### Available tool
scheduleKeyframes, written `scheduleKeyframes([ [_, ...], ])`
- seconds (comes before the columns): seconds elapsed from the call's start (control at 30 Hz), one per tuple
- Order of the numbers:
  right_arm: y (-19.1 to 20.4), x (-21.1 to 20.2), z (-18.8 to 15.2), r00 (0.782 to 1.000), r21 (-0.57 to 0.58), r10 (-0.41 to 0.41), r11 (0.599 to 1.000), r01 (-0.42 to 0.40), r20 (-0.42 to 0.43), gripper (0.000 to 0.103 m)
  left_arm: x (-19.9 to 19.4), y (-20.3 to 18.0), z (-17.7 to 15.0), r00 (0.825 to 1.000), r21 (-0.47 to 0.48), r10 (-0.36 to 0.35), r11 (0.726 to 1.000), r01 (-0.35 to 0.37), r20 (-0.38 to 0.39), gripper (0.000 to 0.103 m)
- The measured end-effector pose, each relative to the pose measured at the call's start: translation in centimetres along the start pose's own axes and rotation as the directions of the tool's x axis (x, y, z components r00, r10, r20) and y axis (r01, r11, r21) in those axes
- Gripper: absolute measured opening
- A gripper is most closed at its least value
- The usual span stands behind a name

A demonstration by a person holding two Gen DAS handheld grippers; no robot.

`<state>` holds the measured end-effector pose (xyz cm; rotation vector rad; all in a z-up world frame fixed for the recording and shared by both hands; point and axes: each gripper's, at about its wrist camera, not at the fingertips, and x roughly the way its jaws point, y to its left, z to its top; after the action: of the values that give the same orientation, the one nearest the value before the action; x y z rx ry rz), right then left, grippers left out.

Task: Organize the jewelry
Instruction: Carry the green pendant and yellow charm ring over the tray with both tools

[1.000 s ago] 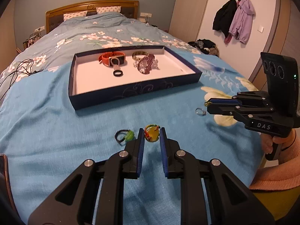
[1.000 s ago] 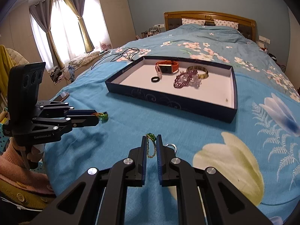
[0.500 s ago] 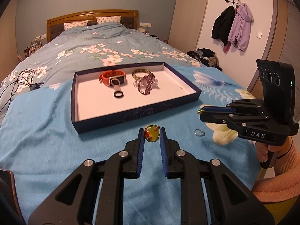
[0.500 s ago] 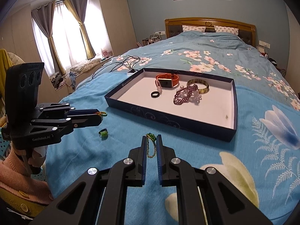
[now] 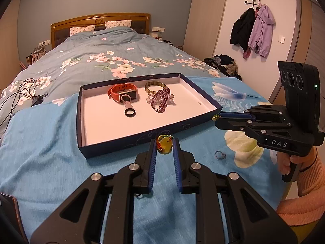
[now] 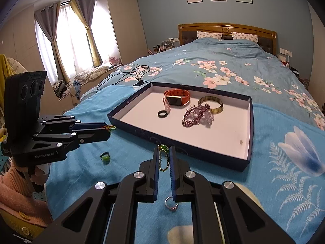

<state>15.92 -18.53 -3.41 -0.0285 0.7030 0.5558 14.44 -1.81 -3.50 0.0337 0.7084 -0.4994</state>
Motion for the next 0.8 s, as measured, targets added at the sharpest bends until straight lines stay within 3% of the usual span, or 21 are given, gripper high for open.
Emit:
scheduleKeyframes([
  [0.8, -1.3, 2.3, 2.8, 0.999, -0.028, -0.035, 0.999, 0.035, 0.006, 0.008, 2.9, 1.2, 3.1, 1.000, -0.007, 0.017, 1.000, -0.017, 0.001, 0.017],
])
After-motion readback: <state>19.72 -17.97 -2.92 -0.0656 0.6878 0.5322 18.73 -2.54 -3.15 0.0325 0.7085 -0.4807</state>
